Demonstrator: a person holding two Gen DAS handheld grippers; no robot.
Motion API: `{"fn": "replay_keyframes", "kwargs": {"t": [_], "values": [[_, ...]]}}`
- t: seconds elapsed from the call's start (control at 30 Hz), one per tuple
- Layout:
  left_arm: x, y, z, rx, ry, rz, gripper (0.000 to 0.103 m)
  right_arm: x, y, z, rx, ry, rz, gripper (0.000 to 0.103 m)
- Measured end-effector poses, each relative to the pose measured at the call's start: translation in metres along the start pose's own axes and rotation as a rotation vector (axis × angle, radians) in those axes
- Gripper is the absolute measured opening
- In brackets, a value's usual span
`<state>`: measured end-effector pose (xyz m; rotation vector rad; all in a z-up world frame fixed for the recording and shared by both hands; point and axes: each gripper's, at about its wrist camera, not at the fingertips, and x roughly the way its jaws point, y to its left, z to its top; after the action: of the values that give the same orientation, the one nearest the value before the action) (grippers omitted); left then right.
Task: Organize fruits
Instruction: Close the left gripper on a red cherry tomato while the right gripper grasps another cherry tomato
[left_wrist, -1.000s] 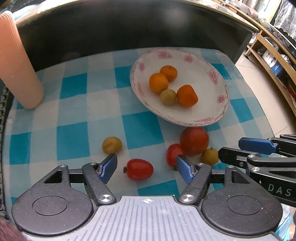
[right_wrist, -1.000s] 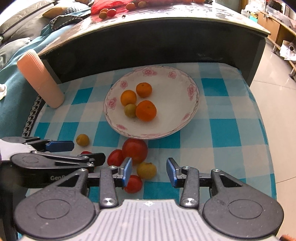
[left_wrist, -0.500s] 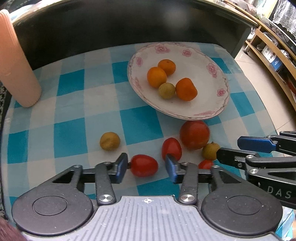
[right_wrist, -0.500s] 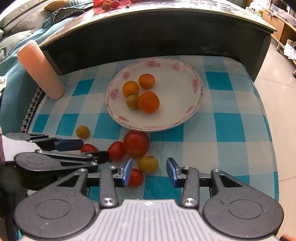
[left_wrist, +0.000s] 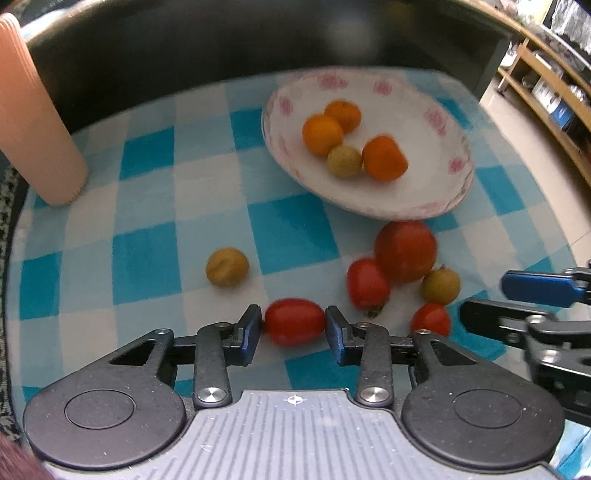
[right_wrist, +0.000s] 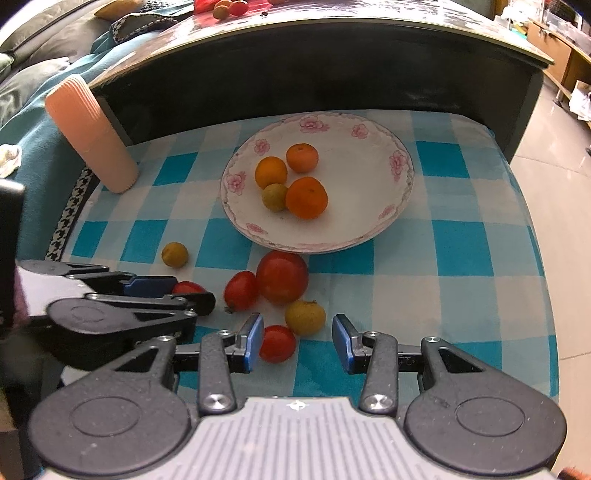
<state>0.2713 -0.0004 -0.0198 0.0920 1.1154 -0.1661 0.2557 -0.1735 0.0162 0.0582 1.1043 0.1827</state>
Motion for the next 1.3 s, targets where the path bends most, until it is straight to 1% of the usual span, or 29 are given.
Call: {"fn": "replay_keyframes", "kwargs": {"t": [0.07, 0.17, 0.47, 0.67, 0.83, 0.93, 1.03, 1.17, 1.23, 1.27, 1.3], "values": [[-0.001, -0.003, 0.001, 0.016, -0.002, 0.006, 0.046, 0.0, -0.001, -0.003, 0.009, 0.005, 0.001, 0.054], [-0.002, -0.002, 0.0, 0.004, -0.003, -0.004, 0.046, 0.003, -0.001, -0.007, 0.015, 0.018, -0.005, 0.054], [-0.005, -0.001, 0.0, 0.008, -0.005, -0.015, 0.045, 0.021, 0.0, -0.009, 0.064, 0.064, 0.043, 0.054], [-0.002, 0.001, 0.001, -0.003, 0.002, -0.008, 0.045, 0.033, 0.001, -0.009, 0.095, 0.082, 0.05, 0.054], [-0.001, 0.005, 0.003, -0.021, 0.003, -0.006, 0.045, 0.035, 0.004, -0.007, 0.086, 0.054, 0.056, 0.054], [-0.001, 0.008, 0.004, -0.031, 0.005, -0.017, 0.045, 0.039, 0.002, -0.005, 0.113, 0.065, 0.075, 0.054], [-0.001, 0.008, 0.004, -0.029, 0.01, -0.018, 0.046, 0.043, 0.002, -0.005, 0.118, 0.068, 0.075, 0.054], [-0.001, 0.008, 0.004, -0.026, 0.014, -0.019, 0.047, 0.043, 0.003, -0.006, 0.121, 0.07, 0.075, 0.052], [-0.001, 0.009, 0.005, -0.03, 0.014, -0.027, 0.049, 0.043, 0.003, -0.007, 0.124, 0.07, 0.079, 0.05], [-0.002, 0.009, 0.005, -0.032, 0.013, -0.029, 0.05, 0.043, 0.003, -0.007, 0.119, 0.074, 0.091, 0.048], [-0.002, 0.009, 0.006, -0.031, 0.012, -0.028, 0.05, 0.042, 0.004, -0.008, 0.115, 0.075, 0.108, 0.041]]}}
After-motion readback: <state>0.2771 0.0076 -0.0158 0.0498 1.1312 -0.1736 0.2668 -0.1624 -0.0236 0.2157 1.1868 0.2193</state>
